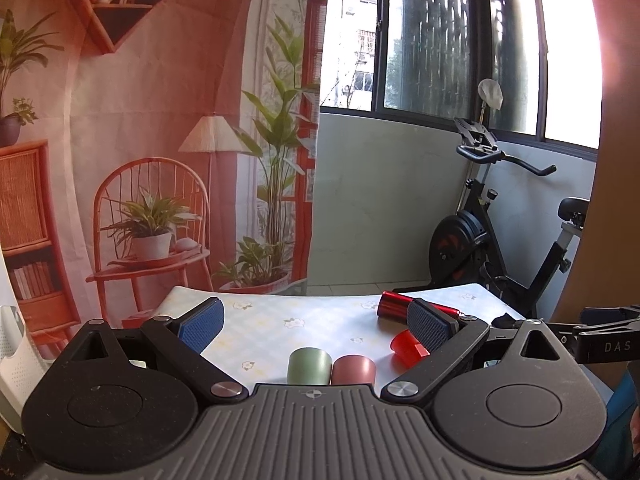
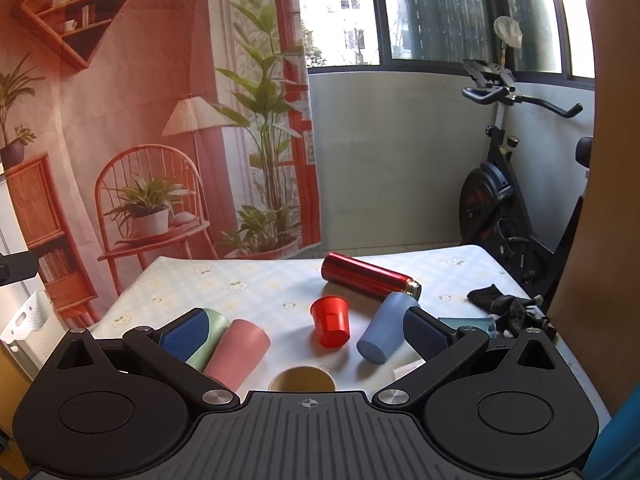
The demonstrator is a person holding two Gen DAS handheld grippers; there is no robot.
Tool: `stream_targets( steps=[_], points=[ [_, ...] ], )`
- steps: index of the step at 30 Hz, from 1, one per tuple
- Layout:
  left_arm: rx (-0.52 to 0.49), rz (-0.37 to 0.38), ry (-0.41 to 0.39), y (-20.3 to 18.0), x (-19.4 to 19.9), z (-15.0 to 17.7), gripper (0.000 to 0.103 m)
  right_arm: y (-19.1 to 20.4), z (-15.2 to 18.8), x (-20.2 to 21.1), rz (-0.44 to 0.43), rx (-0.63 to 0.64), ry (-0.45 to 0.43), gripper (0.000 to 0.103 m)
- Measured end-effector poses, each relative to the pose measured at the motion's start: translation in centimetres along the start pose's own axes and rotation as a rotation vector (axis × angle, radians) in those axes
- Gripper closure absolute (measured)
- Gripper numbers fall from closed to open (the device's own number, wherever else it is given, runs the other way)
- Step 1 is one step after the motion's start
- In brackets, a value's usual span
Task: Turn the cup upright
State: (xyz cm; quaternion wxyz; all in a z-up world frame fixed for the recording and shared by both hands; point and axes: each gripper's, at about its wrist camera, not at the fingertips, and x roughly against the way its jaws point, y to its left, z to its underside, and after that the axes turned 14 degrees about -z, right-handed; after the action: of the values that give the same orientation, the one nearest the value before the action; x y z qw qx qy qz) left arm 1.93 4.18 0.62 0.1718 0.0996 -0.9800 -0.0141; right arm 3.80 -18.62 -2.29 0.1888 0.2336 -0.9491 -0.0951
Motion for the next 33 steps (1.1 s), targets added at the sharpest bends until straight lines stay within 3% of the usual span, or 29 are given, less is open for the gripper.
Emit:
stream_targets(
  steps=[33],
  points=[
    [-0.043, 0.015, -0.026, 0.15, -0.15, 0.07, 0.001, 0.40, 0.10, 0.11, 0.011, 0.014, -0.003, 0.000]
  ],
)
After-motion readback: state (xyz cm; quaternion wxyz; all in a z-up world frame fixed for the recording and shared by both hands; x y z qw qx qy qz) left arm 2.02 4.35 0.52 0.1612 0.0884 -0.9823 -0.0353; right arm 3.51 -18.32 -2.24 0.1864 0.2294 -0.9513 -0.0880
